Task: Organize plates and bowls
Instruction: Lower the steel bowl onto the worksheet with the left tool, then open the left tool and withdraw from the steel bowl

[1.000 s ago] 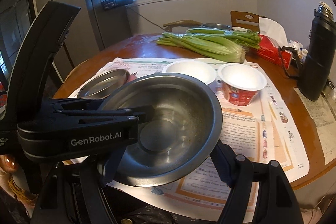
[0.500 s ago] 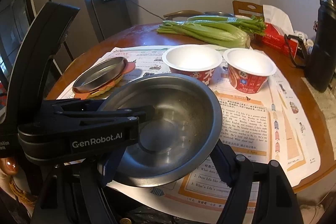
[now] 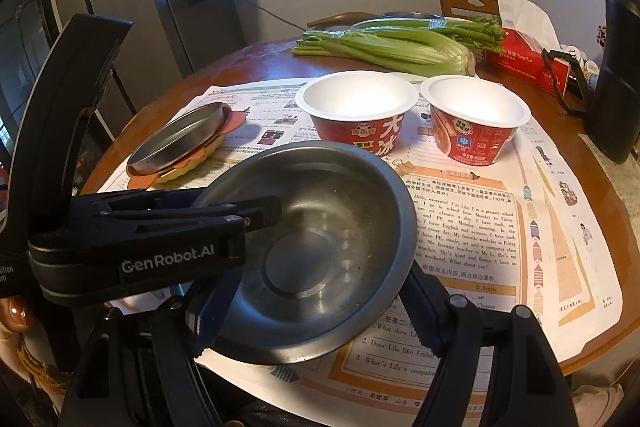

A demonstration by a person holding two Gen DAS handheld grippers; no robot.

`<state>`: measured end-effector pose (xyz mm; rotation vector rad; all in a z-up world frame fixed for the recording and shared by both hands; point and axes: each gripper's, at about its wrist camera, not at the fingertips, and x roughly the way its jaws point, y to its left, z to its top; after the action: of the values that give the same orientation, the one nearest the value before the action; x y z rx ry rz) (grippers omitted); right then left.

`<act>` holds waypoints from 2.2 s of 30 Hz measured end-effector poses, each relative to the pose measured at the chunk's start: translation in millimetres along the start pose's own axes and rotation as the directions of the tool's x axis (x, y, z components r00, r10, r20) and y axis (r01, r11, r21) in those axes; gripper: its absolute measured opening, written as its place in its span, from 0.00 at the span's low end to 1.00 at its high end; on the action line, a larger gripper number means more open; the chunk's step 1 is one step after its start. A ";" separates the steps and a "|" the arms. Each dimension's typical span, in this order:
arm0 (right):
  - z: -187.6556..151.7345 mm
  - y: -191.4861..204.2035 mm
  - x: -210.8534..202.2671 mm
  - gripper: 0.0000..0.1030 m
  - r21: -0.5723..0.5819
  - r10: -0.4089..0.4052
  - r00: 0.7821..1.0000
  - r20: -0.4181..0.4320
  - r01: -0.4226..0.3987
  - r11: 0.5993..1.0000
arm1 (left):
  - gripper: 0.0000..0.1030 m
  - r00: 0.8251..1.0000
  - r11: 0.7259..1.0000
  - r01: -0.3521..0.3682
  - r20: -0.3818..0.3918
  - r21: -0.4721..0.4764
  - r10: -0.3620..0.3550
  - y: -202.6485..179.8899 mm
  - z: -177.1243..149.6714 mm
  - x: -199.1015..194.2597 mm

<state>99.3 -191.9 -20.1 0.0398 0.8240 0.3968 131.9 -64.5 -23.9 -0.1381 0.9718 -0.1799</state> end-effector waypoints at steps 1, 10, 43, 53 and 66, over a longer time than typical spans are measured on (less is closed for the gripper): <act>0.3 -1.4 -0.7 0.75 0.004 0.000 1.000 0.002 0.000 1.000 | 0.57 1.000 1.000 0.001 0.005 -0.005 0.000 1.1 0.5 -1.9; 4.0 -12.8 -11.6 0.75 0.036 -0.011 0.999 0.034 0.009 0.999 | 0.57 0.999 1.000 -0.009 0.031 -0.006 0.009 5.0 4.3 -14.4; 83.3 -22.7 -44.9 0.75 0.138 0.065 0.980 0.189 -0.092 0.986 | 0.57 0.980 0.999 -0.033 0.195 -0.014 0.035 34.5 31.7 -90.7; 105.4 -10.1 -52.9 0.75 0.112 0.057 0.976 0.210 -0.082 0.990 | 0.57 0.976 0.999 -0.009 0.216 0.031 0.002 25.4 61.6 -96.7; 110.7 -23.2 -39.1 0.75 0.145 -0.017 0.987 0.158 -0.007 0.989 | 0.57 0.981 0.994 0.059 0.180 0.091 -0.075 3.6 106.2 -68.0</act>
<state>162.9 -214.3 78.7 0.2026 0.6943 0.3238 182.8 -42.7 89.4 -0.1074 0.7748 -0.2659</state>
